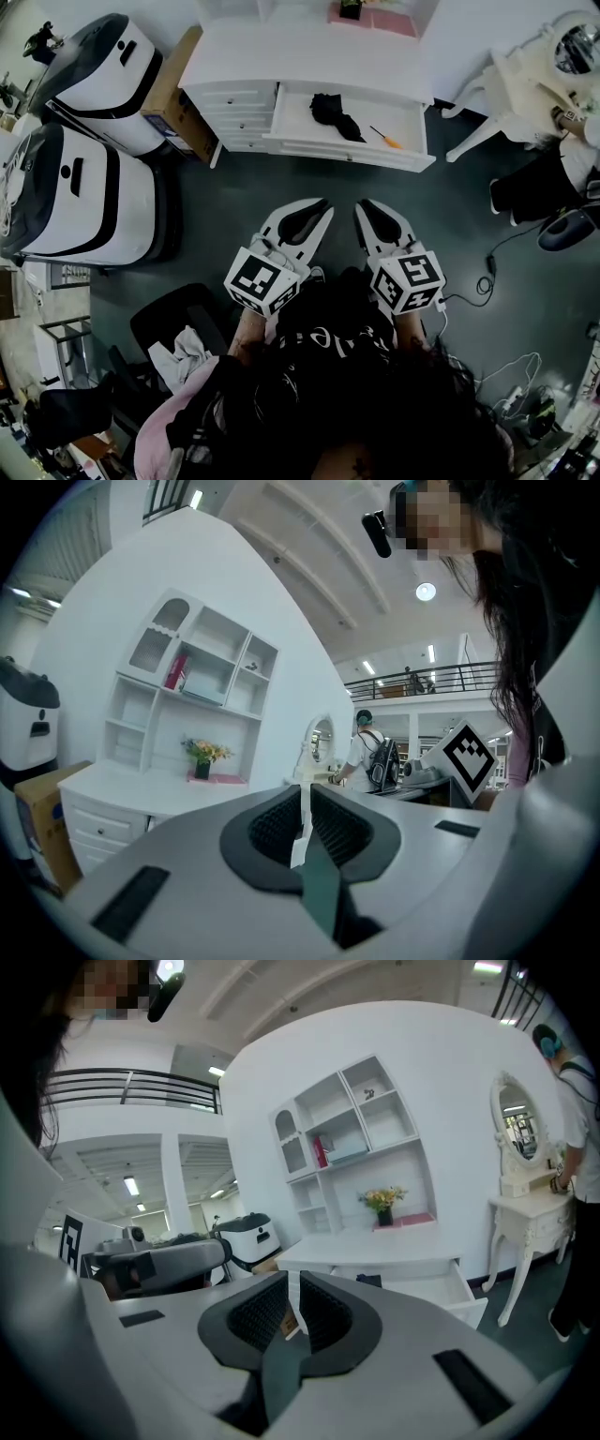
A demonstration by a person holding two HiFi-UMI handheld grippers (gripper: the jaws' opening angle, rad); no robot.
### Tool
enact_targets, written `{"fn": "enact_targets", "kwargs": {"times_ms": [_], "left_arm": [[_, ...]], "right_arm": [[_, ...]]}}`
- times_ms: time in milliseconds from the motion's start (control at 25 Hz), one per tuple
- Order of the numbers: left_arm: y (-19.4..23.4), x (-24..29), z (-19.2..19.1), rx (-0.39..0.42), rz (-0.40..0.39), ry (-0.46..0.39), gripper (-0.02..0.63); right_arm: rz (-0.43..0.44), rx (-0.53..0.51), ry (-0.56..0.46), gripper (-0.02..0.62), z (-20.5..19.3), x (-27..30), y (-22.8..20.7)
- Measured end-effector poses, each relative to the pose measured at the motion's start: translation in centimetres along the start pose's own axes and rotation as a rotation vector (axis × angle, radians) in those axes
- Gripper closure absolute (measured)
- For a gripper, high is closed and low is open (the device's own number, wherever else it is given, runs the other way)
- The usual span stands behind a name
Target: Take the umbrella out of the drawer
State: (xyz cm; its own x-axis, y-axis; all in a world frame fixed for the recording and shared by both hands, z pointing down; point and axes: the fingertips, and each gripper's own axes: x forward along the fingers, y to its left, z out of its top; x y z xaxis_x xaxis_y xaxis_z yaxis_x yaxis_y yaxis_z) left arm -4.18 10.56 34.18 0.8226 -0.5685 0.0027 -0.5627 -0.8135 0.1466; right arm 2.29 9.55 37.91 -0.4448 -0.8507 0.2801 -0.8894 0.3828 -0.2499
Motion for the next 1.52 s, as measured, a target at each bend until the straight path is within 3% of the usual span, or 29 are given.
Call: {"fn": "enact_targets", "kwargs": {"times_ms": [360, 760, 1240, 1520], "left_arm": [[2.3, 0.7, -0.7, -0.041, -0.007, 0.000, 0.565], [7.3, 3.8, -1.4, -0.053, 0.075, 0.029, 0.565], [13.3, 16.7, -0.5, -0.063, 0.123, 0.075, 0.565], [15.9, 22.9, -1.3, -0.060, 0.157, 0.121, 0.565]], "right_arm": [[-0.018, 0.007, 0.055, 0.526, -0.6, 2.3, -0.8], [0.044, 0.039, 0.100, 0.528, 0.0, 8.0, -3.9], [0.092, 0.067, 0.181, 0.526, 2.6, 16.3, -15.5], [0.123, 0.081, 0.265, 0.526, 1.1, 20.8, -22.1]]}}
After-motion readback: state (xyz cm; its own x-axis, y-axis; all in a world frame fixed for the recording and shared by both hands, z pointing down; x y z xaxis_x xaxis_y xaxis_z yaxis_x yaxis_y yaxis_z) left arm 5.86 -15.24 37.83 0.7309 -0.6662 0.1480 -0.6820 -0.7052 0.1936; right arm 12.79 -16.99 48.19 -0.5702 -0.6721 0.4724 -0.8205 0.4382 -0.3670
